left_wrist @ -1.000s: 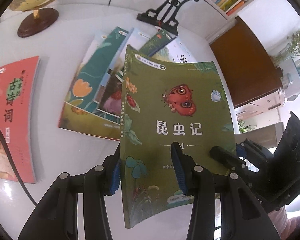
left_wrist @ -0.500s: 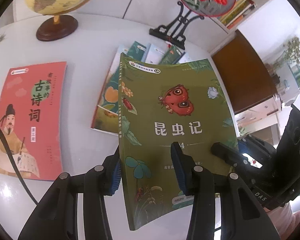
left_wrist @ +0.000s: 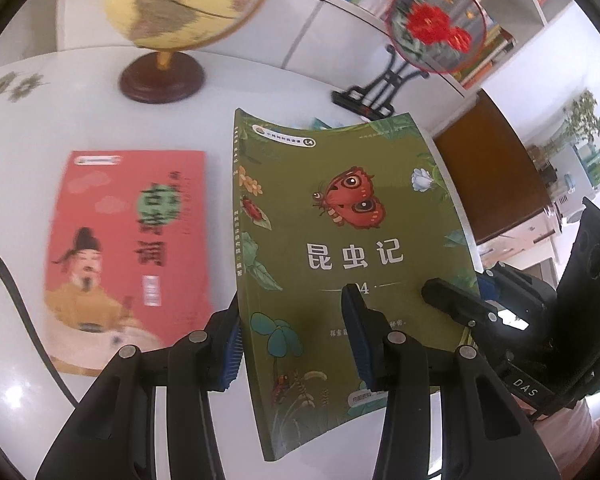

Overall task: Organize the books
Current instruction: 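Carry the green book onto the red book and open the left tool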

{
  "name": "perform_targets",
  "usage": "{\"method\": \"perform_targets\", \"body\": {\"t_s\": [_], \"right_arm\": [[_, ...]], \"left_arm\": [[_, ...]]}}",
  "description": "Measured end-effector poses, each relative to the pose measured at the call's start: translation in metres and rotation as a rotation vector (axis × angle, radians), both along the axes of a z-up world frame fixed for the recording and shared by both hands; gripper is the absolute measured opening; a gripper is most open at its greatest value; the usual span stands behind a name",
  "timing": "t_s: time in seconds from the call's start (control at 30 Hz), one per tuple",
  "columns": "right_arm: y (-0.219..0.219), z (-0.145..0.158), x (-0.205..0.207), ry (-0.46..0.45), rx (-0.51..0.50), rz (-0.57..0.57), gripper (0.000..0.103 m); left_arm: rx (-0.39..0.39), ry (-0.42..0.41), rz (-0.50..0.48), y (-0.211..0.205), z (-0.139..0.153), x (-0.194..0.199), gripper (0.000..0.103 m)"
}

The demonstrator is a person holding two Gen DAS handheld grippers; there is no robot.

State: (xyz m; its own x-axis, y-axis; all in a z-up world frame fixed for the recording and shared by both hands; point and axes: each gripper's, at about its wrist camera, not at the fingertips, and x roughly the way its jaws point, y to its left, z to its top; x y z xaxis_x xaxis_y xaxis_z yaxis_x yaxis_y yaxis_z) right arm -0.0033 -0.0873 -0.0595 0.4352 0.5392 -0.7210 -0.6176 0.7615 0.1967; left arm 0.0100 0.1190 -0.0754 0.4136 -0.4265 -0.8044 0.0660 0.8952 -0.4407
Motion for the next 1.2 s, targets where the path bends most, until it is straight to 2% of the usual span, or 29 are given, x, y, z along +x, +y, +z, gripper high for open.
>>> {"method": "perform_targets", "body": {"t_s": [0.17, 0.37, 0.57, 0.87, 1.2], "right_arm": [[0.049, -0.001, 0.005, 0.007, -0.007, 0.026, 0.022], [0.105, -0.016, 0.021, 0.066, 0.015, 0.046, 0.022], [0.154, -0.03, 0.031, 0.089, -0.014, 0.079, 0.022], [0.166, -0.059, 0.04, 0.181, -0.03, 0.04, 0.022], [0.164, -0.089, 0.045, 0.277, -0.045, -0.012, 0.022]], "left_arm": [[0.009, -0.002, 0.014, 0.048, -0.003, -0.002, 0.041], [0.05, 0.009, 0.02, 0.102, -0.014, 0.001, 0.041], [0.028, 0.044, 0.055, 0.138, -0.031, 0.005, 0.041], [-0.002, 0.102, 0.029, 0.142, -0.056, 0.013, 0.041], [0.022, 0.164, 0.055, 0.14, -0.078, 0.014, 0.041]]}}
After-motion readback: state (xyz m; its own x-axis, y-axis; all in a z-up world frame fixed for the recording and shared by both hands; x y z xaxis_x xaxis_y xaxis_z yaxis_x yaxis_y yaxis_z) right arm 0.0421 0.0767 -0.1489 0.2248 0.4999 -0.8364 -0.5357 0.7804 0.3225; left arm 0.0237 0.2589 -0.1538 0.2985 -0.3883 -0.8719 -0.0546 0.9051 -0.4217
